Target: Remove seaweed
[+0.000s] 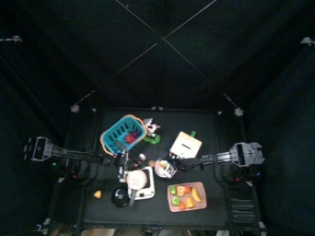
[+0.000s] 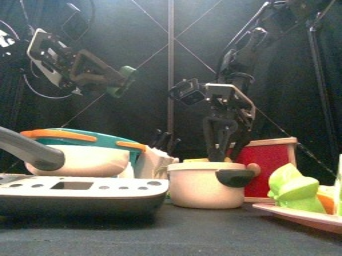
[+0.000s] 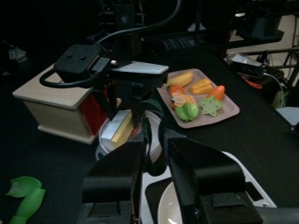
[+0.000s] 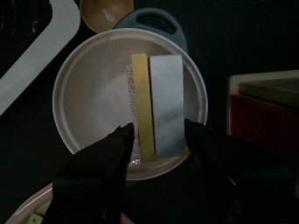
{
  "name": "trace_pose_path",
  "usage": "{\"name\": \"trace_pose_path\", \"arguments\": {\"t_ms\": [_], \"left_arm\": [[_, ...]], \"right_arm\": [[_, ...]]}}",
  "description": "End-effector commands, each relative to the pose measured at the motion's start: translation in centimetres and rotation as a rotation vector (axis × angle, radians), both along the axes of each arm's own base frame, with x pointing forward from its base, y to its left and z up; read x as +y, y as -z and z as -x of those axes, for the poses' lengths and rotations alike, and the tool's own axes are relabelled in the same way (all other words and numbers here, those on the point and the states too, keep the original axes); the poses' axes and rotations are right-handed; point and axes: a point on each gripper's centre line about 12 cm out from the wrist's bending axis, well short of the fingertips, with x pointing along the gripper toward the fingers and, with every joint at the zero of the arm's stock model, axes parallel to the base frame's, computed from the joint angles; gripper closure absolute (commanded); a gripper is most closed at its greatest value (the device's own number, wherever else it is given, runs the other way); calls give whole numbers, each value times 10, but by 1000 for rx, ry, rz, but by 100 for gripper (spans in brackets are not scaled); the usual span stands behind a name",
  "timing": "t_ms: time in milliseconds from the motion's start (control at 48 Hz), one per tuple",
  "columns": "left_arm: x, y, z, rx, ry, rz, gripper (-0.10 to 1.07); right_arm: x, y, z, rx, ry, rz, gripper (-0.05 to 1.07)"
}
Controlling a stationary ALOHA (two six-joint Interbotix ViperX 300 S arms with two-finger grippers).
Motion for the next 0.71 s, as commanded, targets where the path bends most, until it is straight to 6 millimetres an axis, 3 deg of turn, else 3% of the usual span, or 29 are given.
{"name": "trace_pose_path", "arguments": {"t_ms": [0,521,688], "left_arm": [[1,-7,-2,-23,-2,-1,34],[1,-6,-2,-20,-2,-1,34],[1,-5,-2,-18,-2,1,34]], "right_arm": [[-2,-14,-5,-39,6,2,19],[-5,-44,-10,-74,4,33,19],[-7,-62,-17,-97,-9,61,19]]}}
